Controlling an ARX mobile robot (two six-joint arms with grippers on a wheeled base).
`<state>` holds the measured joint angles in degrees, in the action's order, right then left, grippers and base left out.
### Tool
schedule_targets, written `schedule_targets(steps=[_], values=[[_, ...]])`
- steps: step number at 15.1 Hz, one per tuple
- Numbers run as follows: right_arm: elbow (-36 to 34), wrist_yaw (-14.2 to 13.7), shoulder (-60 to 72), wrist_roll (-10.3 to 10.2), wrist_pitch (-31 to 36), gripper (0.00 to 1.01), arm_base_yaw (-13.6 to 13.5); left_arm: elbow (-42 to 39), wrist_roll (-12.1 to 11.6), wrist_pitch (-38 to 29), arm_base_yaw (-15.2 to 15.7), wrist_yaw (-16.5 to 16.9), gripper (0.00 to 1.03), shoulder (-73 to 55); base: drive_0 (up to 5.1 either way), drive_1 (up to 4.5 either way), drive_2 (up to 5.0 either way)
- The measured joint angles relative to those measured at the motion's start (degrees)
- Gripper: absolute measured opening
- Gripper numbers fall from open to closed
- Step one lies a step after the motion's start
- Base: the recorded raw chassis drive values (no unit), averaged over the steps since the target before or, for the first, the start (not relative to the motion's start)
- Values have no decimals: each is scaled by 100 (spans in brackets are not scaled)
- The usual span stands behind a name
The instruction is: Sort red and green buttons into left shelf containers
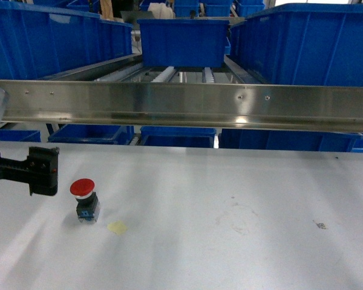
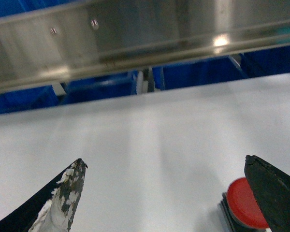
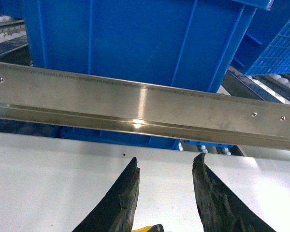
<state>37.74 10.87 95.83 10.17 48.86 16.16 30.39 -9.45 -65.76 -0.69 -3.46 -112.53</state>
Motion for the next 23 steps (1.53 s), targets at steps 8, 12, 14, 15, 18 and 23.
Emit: schedule_targets(steps=[8,12,14,15,18,23], values=[[-2,-7,-2,0,0,30,0,46,151,-225,-52,-234,98,-24,0,0,0],[-2,-9,-2,0,2,30,0,802,85,52,72,-356,98,-927,0,0,0],[-2,-7,-2,0,2,30,-2,1034,35,177,-173,-256,98,-1121,0,0,0],[-2,-9,-2,0,2,30,2,1134,22,229,-378,-236,98,-1106,0,0,0],[-2,-7,-2,0,4,30,2,1473,-2,291,-520,-321,98,-1279,0,0,0],[-2,-7,-2,0,2,30,2,1749,153,678,-501,-422,98,-1670,0,0,0]])
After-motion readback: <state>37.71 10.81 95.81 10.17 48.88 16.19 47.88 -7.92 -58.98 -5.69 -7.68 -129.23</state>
